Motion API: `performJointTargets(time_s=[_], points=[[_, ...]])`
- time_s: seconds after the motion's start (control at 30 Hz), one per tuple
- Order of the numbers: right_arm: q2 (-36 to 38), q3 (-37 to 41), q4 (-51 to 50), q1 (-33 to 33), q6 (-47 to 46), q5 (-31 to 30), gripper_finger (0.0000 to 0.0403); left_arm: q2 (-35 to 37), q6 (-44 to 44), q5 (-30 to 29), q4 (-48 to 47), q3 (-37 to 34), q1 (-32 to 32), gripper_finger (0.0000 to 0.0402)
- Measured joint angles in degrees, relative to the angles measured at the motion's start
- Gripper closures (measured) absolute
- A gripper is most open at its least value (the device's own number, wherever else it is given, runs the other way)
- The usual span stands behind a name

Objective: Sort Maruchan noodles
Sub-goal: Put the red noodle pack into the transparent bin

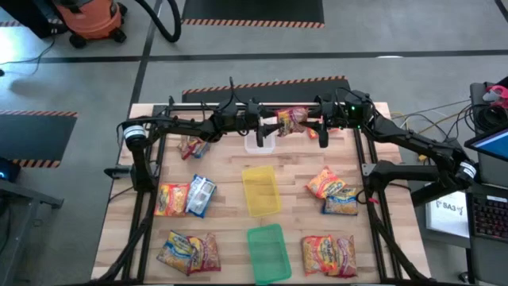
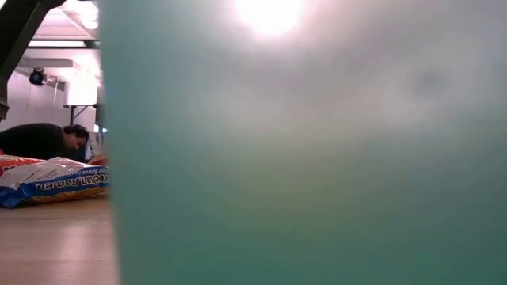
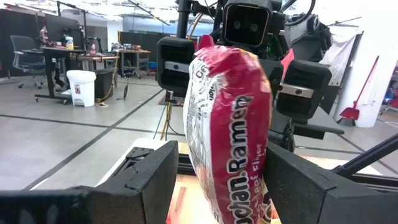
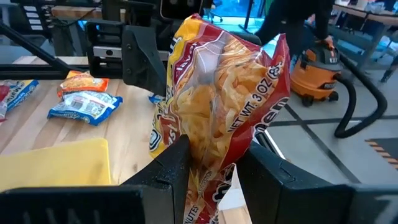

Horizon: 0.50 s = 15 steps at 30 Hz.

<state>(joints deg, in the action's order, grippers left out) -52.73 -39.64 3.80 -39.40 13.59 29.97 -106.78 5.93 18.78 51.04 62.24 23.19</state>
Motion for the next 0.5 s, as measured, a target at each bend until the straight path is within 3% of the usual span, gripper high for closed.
performJointTargets(time_s=[0.5], points=[[0.0, 0.0, -0.06, 0.48, -0.05, 0.29, 0.0294, 0.0, 0.61, -0.24, 0.68, 0.0, -0.91, 0.02]])
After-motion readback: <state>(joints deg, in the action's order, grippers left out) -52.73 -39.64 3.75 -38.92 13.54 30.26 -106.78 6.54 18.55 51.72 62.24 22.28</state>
